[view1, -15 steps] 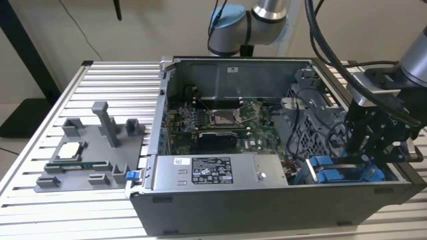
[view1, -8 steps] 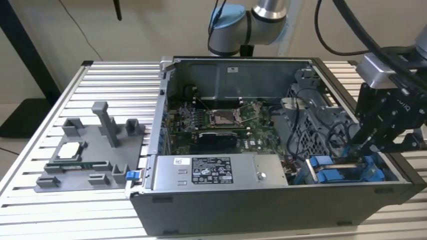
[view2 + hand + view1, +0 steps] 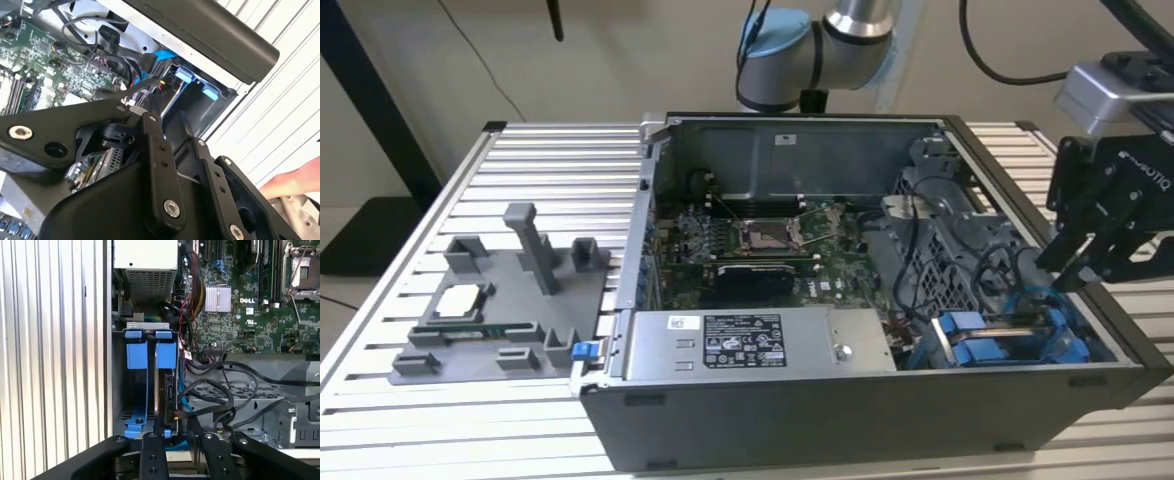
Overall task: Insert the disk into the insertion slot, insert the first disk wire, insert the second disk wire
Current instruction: 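Insert the first disk wire, then insert the second disk wire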
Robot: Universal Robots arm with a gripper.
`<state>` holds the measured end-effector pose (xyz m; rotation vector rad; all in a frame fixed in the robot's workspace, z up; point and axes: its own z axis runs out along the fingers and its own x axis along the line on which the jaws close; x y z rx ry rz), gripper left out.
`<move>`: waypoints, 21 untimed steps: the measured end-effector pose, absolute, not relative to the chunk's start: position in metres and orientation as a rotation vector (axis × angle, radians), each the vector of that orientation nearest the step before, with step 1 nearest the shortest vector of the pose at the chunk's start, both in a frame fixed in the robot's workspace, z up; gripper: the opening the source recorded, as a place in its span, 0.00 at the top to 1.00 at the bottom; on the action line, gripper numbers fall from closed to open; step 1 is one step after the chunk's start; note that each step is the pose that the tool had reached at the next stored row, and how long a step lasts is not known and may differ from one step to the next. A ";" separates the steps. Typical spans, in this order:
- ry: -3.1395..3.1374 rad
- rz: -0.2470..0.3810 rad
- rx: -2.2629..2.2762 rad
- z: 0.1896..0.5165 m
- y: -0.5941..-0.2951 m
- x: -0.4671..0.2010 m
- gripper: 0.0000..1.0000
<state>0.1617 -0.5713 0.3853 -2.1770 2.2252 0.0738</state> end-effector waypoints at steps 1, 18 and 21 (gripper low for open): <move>2.225 0.074 -2.177 0.387 -0.571 0.162 0.00; 2.226 0.074 -2.177 0.390 -0.571 0.162 0.00; 2.225 0.074 -2.177 0.390 -0.571 0.163 0.00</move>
